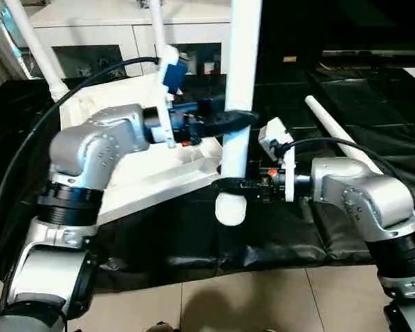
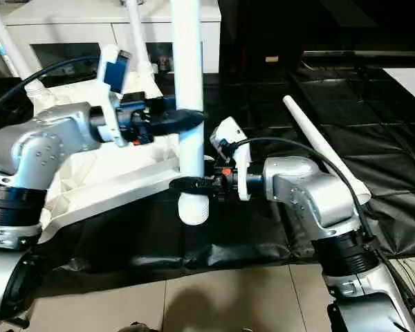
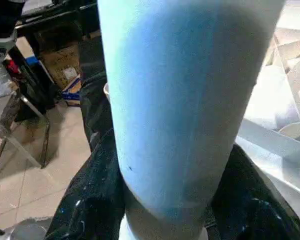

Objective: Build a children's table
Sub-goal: Pick table leg

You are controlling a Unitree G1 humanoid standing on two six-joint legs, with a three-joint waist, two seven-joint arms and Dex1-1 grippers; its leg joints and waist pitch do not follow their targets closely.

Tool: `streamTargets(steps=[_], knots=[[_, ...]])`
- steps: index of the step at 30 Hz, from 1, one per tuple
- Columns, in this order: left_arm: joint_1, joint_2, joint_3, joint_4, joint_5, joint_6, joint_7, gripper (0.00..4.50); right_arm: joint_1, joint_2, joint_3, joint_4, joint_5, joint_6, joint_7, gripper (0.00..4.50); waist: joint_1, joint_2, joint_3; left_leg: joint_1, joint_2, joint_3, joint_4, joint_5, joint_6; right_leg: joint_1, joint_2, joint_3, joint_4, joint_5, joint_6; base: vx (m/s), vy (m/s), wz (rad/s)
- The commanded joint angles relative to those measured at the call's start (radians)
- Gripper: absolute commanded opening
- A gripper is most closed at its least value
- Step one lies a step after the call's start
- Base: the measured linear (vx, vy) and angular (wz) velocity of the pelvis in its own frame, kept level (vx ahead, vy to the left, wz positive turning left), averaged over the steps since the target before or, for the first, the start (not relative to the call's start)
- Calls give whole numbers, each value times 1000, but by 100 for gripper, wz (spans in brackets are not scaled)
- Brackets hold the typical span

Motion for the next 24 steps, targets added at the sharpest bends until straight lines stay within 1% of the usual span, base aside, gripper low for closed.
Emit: streamTargets(steps=[1, 3, 4, 5, 6, 7, 8, 9, 10, 11, 12, 13, 14, 15, 16, 17, 18, 19, 20, 21, 22, 23, 24], knots=[[-3, 13, 19, 1, -12, 8, 10, 332, 4, -2, -35, -28, 20, 3, -10, 182, 4, -11, -83, 11, 35, -10, -65, -98, 47, 66, -48, 40, -58, -181, -229, 0, 0, 0], [11, 16, 34, 1, -3, -7, 31, 348, 4, -10, -57, -24, 17, -3, -24, 182, 3, -9, -83, 10, 35, -11, -66, -100, 42, 67, -47, 39, -57, -175, -229, 0, 0, 0], [11, 16, 34, 1, -3, -7, 31, 359, 4, -10, -57, -24, 17, -3, -24, 182, 3, -11, -84, 10, 35, -11, -65, -98, 42, 68, -47, 39, -57, -164, -231, 0, 0, 0], [22, 18, 46, -2, 2, -16, 51, 359, 4, -16, -74, -20, 14, -8, -35, 182, 4, -4, -85, 10, 35, -12, -65, -97, 40, 67, -47, 39, -55, -159, -232, 0, 0, 0], [67, 29, 77, -31, 20, -42, 100, 366, 5, -27, -118, -5, 4, -16, -78, 182, 4, -2, -85, 10, 35, -12, -65, -99, 38, 68, -46, 38, -56, -152, -232, 0, 0, 0], [74, 30, 82, -36, 23, -44, 107, 366, 5, -28, -122, -5, 1, -17, -85, 182, 2, -5, -85, 8, 37, -13, -66, -98, 36, 70, -49, 39, -56, -143, -233, 0, 0, 0], [127, 39, 117, -76, 45, -56, 167, 366, 15, -33, -154, -4, -23, -22, -144, 182, 0, -9, -86, 7, 36, -13, -67, -96, 32, 71, -47, 38, -53, -140, -228, 0, 0, 0], [127, 39, 117, -76, 45, -56, 167, 366, 15, -33, -154, -4, -23, -22, -144, 182, -3, -8, -86, 7, 35, -12, -66, -90, 30, 70, -45, 38, -55, -138, -223, 0, 0, 0], [155, 41, 139, -92, 67, -53, 223, 366, 23, -31, -166, -6, -41, -17, -185, 182, -3, -9, -87, 11, 35, -10, -65, -90, 32, 67, -43, 39, -55, -144, -219, 0, 0, 0], [180, 42, 151, -109, 102, -60, 282, 366, 32, -25, -174, -8, -58, -13, -223, 182, -4, -15, -85, 10, 36, -10, -66, -90, 33, 67, -42, 39, -57, -147, -217, 0, 0, 0], [219, 27, 186, -131, 151, -61, 403, 366, 47, -16, -167, -5, -108, -27, -287, 182, -5, -21, -82, 11, 34, -8, -67, -104, 32, 66, -42, 37, -62, -185, -208, 0, 0, 0], [243, -5, 218, -144, 177, -120, 467, 366, 55, -6, -161, -2, -138, -54, -320, 182, -3, -14, -85, 12, 40, -12, -68, -102, 25, 66, -46, 38, -55, -183, -208, 0, 0, 0], [266, -32, 244, -153, 201, -170, 528, 366, 59, 11, -162, 4, -170, -91, -370, 182, -7, -25, -80, 8, 37, -9, -68, -113, 23, 65, -45, 38, -66, -215, -195, 0, 0, 0], [281, -52, 257, -160, 218, -205, 566, 366, 62, 23, -165, 9, -189, -116, -402, 182, -9, -31, -80, 8, 35, -7, -69, -117, 20, 64, -44, 37, -72, -247, -178, 0, 0, 0], [298, -59, 256, -163, 235, -212, 594, 366, 64, 35, -166, 14, -214, -149, -438, 182, -4, -25, -81, 10, 36, -9, -69, -122, 17, 62, -47, 38, -72, -277, -162, 0, 0, 0], [325, -70, 245, -173, 280, -240, 648, 366, 72, 52, -167, 15, -237, -210, -470, 182, -5, -30, -81, 10, 36, -8, -70, -125, 18, 59, -46, 38, -75, -286, -154, 0, 0, 0], [356, -80, 223, -185, 347, -289, 710, 366, 81, 67, -171, 12, -266, -269, -511, 182, -6, -27, -79, 12, 35, -8, -71, -138, 17, 56, -43, 37, -76, -305, -138, 0, 0, 0], [401, -115, 215, -219, 366, -277, 764, 366, 87, 92, -173, 7, -289, -250, -578, 182, -5, -31, -78, 12, 39, -10, -73, -141, 19, 54, -44, 38, -78, -304, -128, 0, 0, 0], [401, -115, 215, -219, 366, -277, 764, 366, 87, 92, -173, 7, -289, -250, -578, 182, -10, -31, -73, 9, 41, -11, -78, -142, 16, 55, -44, 38, -76, -299, -125, 0, 0, 0], [468, -172, 202, -262, 406, -297, 851, 366, 107, 127, -170, -9, -332, -242, -675, 182, -12, -18, -70, 13, 43, -12, -79, -157, 10, 49, -42, 40, -79, -304, -124, 0, 0, 0], [485, -186, 196, -272, 416, -301, 873, 366, 116, 138, -171, -14, -338, -249, -692, 182, -17, -25, -70, 10, 40, -10, -81, -172, 9, 52, -40, 39, -84, -295, -124, 0, 0, 0], [485, -186, 196, -272, 416, -301, 873, 366, 116, 138, -171, -14, -338, -249, -692, 182, -13, -23, -73, 14, 38, -11, -79, -179, 10, 50, -38, 39, -83, -296, -121, 0, 0, 0], [522, -208, 159, -292, 474, -326, 925, 366, 140, 176, -185, -32, -345, -280, -735, 182, -11, -14, -74, 17, 39, -11, -79, -186, 14, 44, -37, 42, -83, -273, -120, 0, 0, 0]])
